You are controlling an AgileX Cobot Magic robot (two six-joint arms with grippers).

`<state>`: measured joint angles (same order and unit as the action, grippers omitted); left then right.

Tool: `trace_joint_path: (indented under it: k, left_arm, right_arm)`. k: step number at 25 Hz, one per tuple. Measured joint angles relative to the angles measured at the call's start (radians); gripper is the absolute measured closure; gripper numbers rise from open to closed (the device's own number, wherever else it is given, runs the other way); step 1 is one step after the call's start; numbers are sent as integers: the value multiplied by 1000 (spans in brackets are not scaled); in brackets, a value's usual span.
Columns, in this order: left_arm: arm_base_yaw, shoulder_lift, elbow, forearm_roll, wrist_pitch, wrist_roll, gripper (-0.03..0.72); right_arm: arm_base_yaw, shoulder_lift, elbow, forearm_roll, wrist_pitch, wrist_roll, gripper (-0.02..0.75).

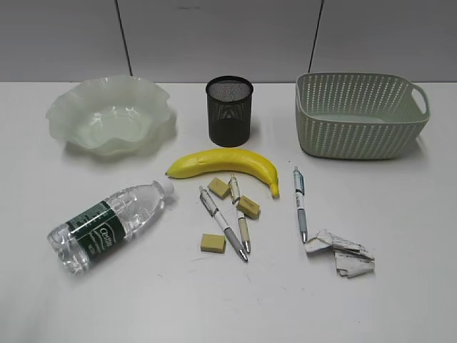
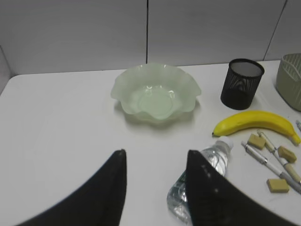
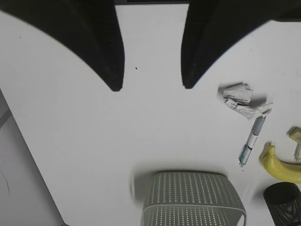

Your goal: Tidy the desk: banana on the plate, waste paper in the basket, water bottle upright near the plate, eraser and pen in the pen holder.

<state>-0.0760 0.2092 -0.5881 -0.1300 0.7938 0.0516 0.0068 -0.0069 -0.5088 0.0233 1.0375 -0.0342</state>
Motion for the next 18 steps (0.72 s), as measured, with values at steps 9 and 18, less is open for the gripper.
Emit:
trace_joint_path:
  k: [9,18]
  left_arm:
    - [0,663,-158,-404,-142,461,372]
    - [-118,1245,-566,-529,-2,609,249]
  right_arm:
    - [0,0,0,0,0,-1,408]
    - [0,0,0,0,0,0,408]
